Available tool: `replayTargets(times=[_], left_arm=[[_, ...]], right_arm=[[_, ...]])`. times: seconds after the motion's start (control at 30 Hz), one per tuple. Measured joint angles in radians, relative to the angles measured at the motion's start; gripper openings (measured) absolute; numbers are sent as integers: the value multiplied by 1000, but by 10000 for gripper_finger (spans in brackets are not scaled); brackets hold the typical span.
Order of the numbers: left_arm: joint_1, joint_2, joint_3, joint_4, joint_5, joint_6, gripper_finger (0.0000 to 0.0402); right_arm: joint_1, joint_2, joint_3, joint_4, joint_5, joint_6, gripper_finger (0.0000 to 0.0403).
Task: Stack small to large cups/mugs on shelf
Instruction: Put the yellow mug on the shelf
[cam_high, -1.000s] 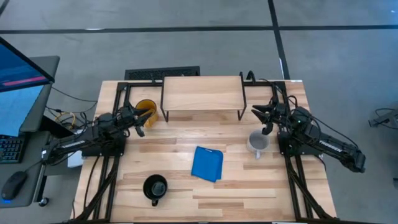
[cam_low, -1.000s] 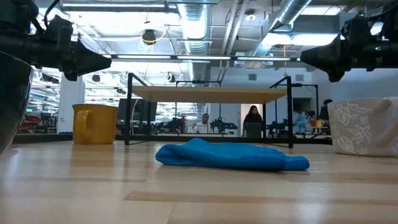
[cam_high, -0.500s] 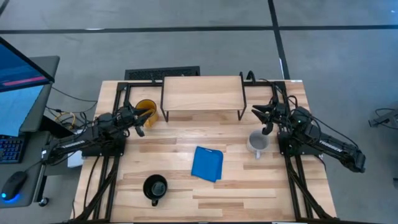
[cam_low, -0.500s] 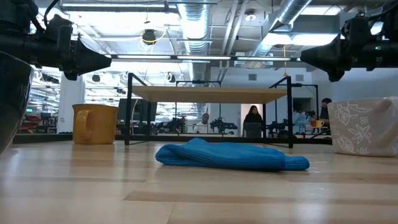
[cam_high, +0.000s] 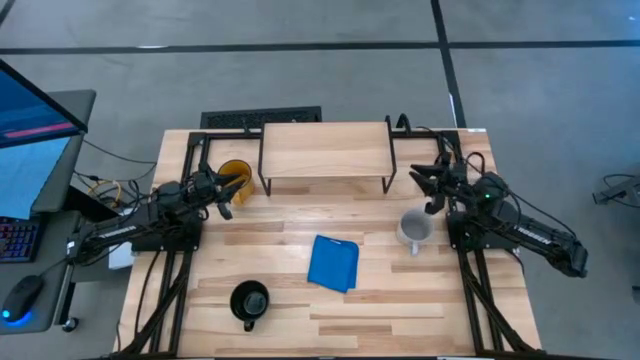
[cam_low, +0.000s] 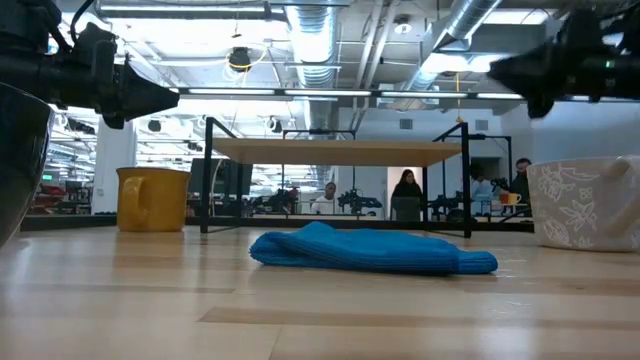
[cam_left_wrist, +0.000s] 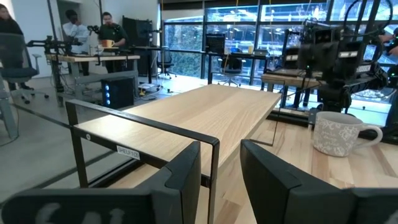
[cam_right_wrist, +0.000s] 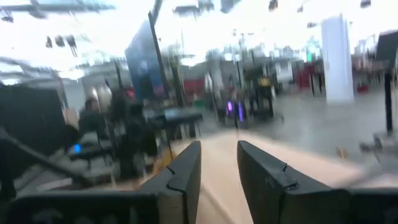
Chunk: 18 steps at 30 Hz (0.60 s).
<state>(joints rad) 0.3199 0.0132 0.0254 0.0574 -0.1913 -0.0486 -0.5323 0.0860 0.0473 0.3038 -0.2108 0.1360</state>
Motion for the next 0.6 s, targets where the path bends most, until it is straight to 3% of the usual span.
replayTargets(times=[0.23,0.43,0.6], left_arm=[[0,0,0,0,0,0,105],[0,0,0,1,0,0,105],[0,0,0,50,0,-18,105]], right_arm=[[0,43,185,-28,3,-186,127],[0,174,369,-181,3,-197,127],[2,284,444,-224,-1,-137,127]])
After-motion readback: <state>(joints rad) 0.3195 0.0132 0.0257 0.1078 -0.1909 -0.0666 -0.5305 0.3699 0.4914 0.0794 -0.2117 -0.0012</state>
